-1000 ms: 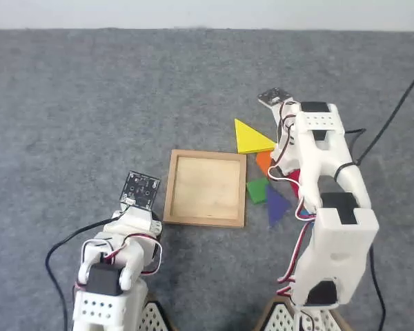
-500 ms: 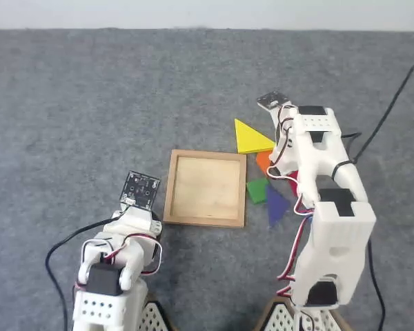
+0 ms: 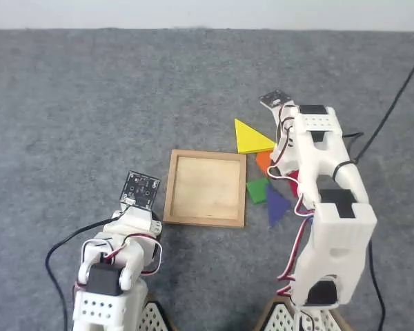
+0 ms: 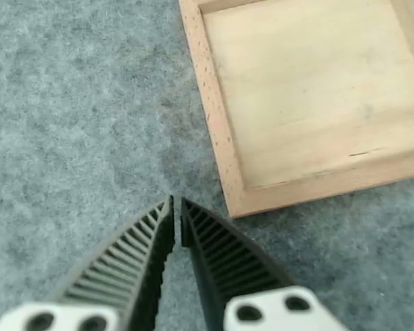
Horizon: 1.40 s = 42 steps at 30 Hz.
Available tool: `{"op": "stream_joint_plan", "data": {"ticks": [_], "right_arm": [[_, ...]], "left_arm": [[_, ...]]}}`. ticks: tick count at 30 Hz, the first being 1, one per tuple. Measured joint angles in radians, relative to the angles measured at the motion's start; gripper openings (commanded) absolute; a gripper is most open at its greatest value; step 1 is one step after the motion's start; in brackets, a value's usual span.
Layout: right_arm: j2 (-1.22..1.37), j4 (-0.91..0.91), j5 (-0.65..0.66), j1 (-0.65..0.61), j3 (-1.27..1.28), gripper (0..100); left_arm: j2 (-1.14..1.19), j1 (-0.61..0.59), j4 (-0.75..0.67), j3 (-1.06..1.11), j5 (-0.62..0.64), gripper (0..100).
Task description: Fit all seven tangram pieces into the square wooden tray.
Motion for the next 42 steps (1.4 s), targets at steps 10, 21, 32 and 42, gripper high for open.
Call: {"op": "stream_joint_plan", "data": {"ticks": [10, 21, 32, 42], "right_arm": [[-0.115, 0.069, -0.020, -0.032, 0.002, 28.4], [-0.215, 0.126, -0.055, -0.106, 0.002, 25.8], [-0.146, 0.021, -0.094, -0.069, 0.081, 37.6], [0.000, -0.081, -0.095, -0.052, 0.080, 37.3]], "left_arm": [[0.000, 0.000, 0.000, 0.000, 0.000, 2], [0.000, 0.000, 0.000, 0.000, 0.000, 2], [0.000, 0.000, 0.000, 0.000, 0.000, 2], [0.000, 0.000, 0.000, 0.000, 0.000, 2]]}}
